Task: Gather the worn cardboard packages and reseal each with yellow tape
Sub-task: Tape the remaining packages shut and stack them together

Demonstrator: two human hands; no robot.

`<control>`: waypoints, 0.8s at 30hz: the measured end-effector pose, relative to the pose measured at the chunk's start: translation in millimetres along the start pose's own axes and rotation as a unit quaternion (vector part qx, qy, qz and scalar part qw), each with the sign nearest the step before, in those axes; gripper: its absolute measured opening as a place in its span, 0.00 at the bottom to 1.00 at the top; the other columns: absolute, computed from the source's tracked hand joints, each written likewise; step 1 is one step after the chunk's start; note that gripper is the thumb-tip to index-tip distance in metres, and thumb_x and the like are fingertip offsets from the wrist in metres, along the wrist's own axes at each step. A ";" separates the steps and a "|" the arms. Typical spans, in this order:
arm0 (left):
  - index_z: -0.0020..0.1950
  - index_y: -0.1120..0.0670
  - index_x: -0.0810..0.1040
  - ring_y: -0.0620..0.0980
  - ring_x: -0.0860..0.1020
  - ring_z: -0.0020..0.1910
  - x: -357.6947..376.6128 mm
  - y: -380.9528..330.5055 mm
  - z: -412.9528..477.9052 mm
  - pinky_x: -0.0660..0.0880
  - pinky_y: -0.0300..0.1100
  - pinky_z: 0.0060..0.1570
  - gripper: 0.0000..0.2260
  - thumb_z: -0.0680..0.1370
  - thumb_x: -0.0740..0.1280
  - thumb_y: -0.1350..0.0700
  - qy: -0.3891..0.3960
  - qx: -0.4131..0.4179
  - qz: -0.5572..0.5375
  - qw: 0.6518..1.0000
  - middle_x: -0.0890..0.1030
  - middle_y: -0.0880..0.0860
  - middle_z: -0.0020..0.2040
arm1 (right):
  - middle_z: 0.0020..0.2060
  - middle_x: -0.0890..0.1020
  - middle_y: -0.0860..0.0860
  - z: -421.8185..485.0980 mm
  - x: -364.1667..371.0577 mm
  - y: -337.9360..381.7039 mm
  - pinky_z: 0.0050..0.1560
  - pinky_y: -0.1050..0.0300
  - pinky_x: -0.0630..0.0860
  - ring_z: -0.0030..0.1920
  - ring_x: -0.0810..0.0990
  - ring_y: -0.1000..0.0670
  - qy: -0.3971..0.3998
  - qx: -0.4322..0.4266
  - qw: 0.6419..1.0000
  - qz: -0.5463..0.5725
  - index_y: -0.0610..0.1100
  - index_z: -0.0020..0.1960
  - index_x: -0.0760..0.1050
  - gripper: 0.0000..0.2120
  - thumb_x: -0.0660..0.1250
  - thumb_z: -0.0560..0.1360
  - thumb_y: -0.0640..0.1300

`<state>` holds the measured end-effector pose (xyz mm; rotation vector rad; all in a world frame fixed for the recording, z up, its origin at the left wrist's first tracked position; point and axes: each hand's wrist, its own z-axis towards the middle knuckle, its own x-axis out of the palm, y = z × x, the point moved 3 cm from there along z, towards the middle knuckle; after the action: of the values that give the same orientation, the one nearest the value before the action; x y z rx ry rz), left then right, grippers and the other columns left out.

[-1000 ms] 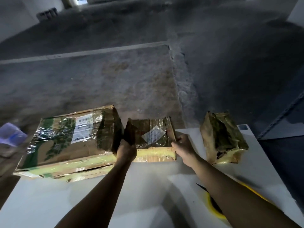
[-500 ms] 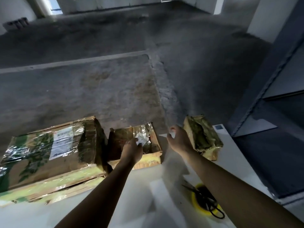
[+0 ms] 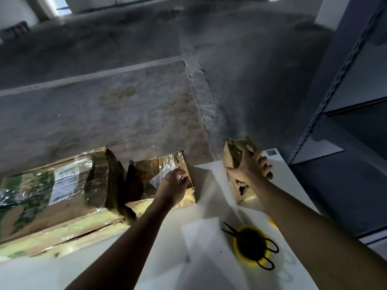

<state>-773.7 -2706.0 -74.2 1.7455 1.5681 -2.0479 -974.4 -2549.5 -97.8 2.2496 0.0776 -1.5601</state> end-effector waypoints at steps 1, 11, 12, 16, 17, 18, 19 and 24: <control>0.63 0.57 0.79 0.52 0.78 0.63 1.1 1.9 -2.1 0.73 0.43 0.63 0.13 0.79 0.68 0.56 0.000 0.000 -0.002 1.000 0.81 0.54 0.61 | 0.77 0.50 0.36 -0.1 0.9 -2.7 0.72 0.35 0.55 0.75 0.54 0.32 -0.003 0.007 1.000 -0.002 0.55 0.76 0.53 0.47 0.73 0.67 0.66; 0.61 0.57 0.79 0.50 0.80 0.58 -11.5 -3.7 -30.5 0.75 0.41 0.57 0.12 0.80 0.67 0.55 -0.006 0.040 -0.021 0.999 0.82 0.53 0.59 | 0.67 0.63 0.38 -36.6 -14.6 4.4 0.63 0.42 0.65 0.65 0.64 0.36 -0.093 0.004 0.994 0.054 0.50 0.78 0.55 0.43 0.73 0.71 0.57; 0.61 0.57 0.79 0.50 0.80 0.58 -14.2 -5.4 -34.8 0.75 0.42 0.58 0.11 0.80 0.67 0.55 -0.005 0.045 -0.029 0.999 0.82 0.53 0.59 | 0.66 0.63 0.38 -43.1 -20.1 8.0 0.62 0.43 0.66 0.65 0.65 0.37 -0.105 -0.003 0.993 0.060 0.50 0.78 0.55 0.42 0.72 0.71 0.57; 0.60 0.56 0.79 0.50 0.80 0.58 -24.9 -6.9 -56.2 0.77 0.46 0.60 0.10 0.80 0.67 0.56 0.005 0.087 -0.048 0.995 0.83 0.53 0.58 | 0.66 0.63 0.39 -79.0 -34.0 25.9 0.62 0.43 0.67 0.65 0.66 0.35 -0.143 -0.033 0.983 0.111 0.50 0.78 0.54 0.40 0.70 0.72 0.56; 0.59 0.55 0.79 0.49 0.81 0.58 -28.2 -6.2 -62.9 0.77 0.46 0.60 0.09 0.80 0.67 0.56 0.007 0.098 -0.056 0.994 0.83 0.53 0.58 | 0.67 0.63 0.40 -90.7 -34.6 30.1 0.63 0.43 0.67 0.65 0.66 0.35 -0.148 -0.039 0.980 0.125 0.50 0.77 0.55 0.40 0.70 0.72 0.56; 0.58 0.55 0.79 0.48 0.81 0.58 -31.5 -5.3 -69.8 0.77 0.45 0.60 0.08 0.80 0.67 0.56 0.010 0.107 -0.063 0.992 0.83 0.52 0.57 | 0.67 0.63 0.40 -102.7 -34.0 33.9 0.62 0.43 0.67 0.65 0.66 0.35 -0.150 -0.044 0.978 0.135 0.50 0.77 0.56 0.39 0.70 0.72 0.56; 0.58 0.55 0.79 0.47 0.80 0.59 -33.3 -4.1 -74.8 0.76 0.43 0.61 0.08 0.80 0.67 0.56 0.010 0.116 -0.068 0.991 0.83 0.52 0.58 | 0.67 0.63 0.40 -113.0 -32.4 37.4 0.62 0.43 0.67 0.65 0.66 0.36 -0.150 -0.049 0.977 0.140 0.50 0.76 0.56 0.39 0.70 0.72 0.57; 0.65 0.56 0.75 0.42 0.76 0.56 -49.6 4.6 -121.8 0.70 0.32 0.55 0.13 0.82 0.65 0.54 0.019 0.139 -0.097 0.985 0.80 0.51 0.61 | 0.70 0.63 0.42 -182.8 -18.1 47.5 0.65 0.42 0.67 0.67 0.66 0.37 -0.150 -0.065 0.975 0.153 0.51 0.76 0.56 0.39 0.69 0.72 0.61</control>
<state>-664.5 -2652.8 -23.5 1.7850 1.5861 -2.4451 -806.3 -2525.4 -13.3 1.8046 -0.2336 -1.6482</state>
